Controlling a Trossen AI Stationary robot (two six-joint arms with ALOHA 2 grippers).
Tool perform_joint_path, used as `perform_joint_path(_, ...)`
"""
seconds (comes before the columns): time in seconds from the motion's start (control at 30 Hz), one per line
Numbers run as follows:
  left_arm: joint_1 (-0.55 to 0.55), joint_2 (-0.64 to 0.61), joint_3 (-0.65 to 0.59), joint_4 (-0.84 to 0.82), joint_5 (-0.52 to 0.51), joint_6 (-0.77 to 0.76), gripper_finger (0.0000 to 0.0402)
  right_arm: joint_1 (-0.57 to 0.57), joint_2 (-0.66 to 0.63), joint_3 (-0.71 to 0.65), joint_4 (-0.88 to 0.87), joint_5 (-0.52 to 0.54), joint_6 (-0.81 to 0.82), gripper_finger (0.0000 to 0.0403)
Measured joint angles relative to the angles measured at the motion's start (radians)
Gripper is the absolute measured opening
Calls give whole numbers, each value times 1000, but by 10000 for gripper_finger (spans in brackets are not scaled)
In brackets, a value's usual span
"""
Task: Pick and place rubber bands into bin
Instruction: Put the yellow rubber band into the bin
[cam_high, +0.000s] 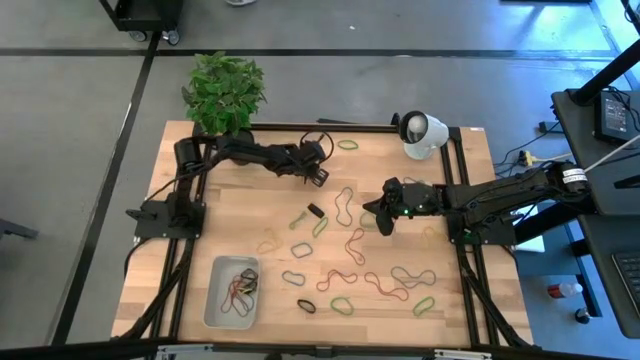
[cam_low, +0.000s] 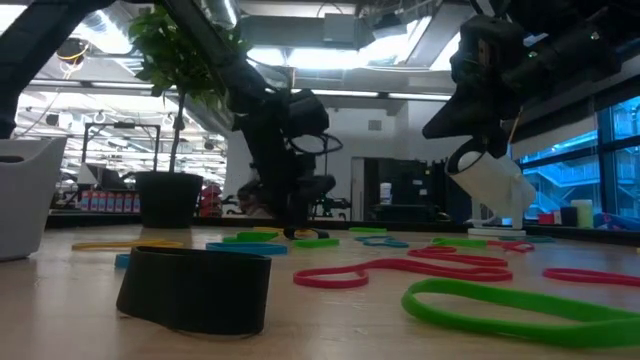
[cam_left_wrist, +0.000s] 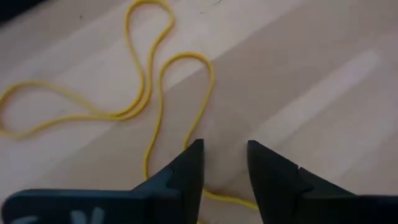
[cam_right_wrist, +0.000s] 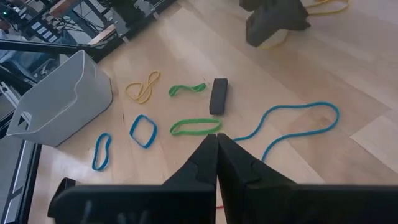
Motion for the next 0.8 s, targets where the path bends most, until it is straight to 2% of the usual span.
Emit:
perform_joint_path(0.1, 6, 3, 4, -55, 12, -64, 80, 0, 0, 0, -3, 0, -2, 7)
perform_joint_path(0.23, 8, -10, 1, -87, 23, -48, 13, 0, 0, 0, -9, -1, -4, 7)
perform_joint_path(0.47, -34, -124, -8, -208, 74, -28, 2, 0, 0, 0, -29, -5, -54, 7)
perform_joint_path(0.6, -79, -239, -5, -305, 19, -5, 2, 0, 0, 0, -29, -7, -114, 7)
perform_joint_path(0.73, -141, -370, -5, -368, 2, -37, 2, 0, 0, 0, -30, -6, -191, 7)
perform_joint_path(0.8, -170, -416, -4, -385, -43, -80, 2, 0, 0, 0, -29, -6, -230, 7)
